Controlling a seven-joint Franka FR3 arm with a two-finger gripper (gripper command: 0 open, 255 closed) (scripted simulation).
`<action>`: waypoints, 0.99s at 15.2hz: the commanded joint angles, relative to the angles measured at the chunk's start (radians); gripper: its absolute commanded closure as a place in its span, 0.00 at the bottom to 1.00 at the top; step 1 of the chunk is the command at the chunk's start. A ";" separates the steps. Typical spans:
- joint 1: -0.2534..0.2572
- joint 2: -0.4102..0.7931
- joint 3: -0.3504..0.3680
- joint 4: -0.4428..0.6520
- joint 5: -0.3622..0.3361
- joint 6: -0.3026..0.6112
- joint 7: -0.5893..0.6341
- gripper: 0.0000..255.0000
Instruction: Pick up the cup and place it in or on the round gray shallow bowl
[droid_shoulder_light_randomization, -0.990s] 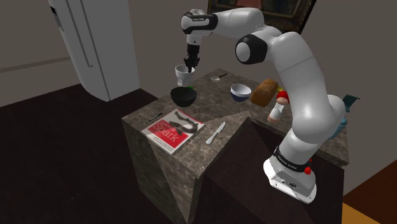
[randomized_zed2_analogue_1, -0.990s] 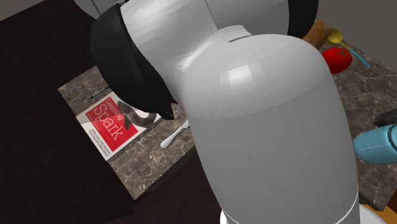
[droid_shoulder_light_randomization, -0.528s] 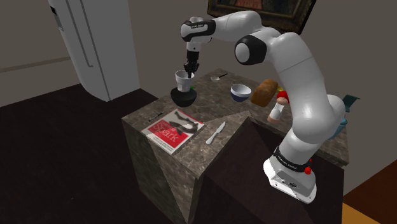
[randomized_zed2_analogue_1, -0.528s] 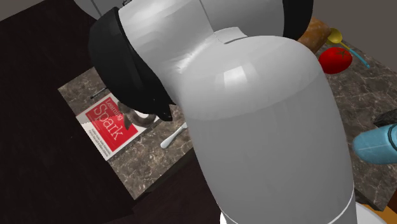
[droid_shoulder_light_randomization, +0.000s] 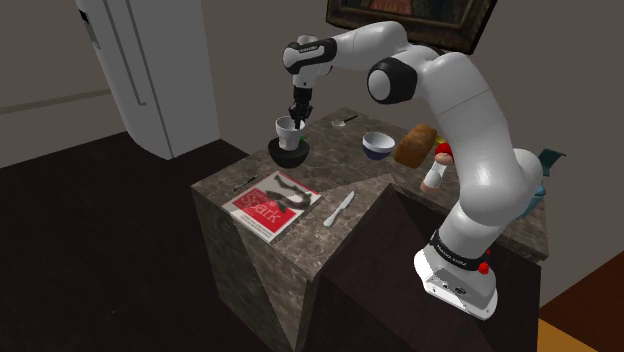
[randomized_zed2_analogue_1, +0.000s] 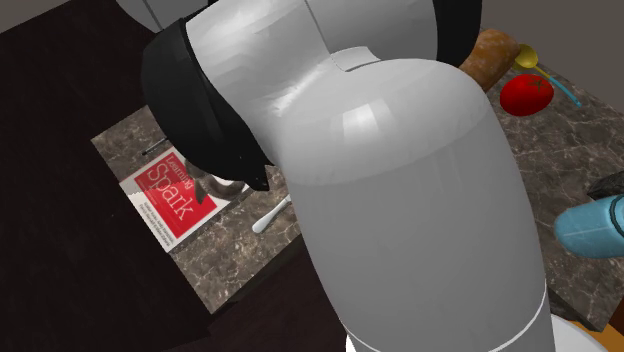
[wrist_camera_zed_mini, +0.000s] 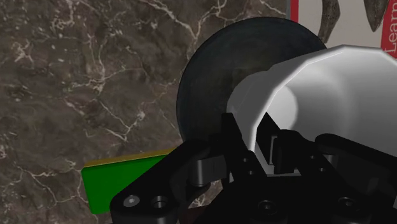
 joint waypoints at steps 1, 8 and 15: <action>0.000 0.000 0.000 0.000 0.000 0.001 0.000 1.00; 0.000 0.000 0.000 0.000 0.000 0.001 0.000 0.00; -0.023 0.009 -0.002 0.143 -0.007 -0.130 0.015 0.00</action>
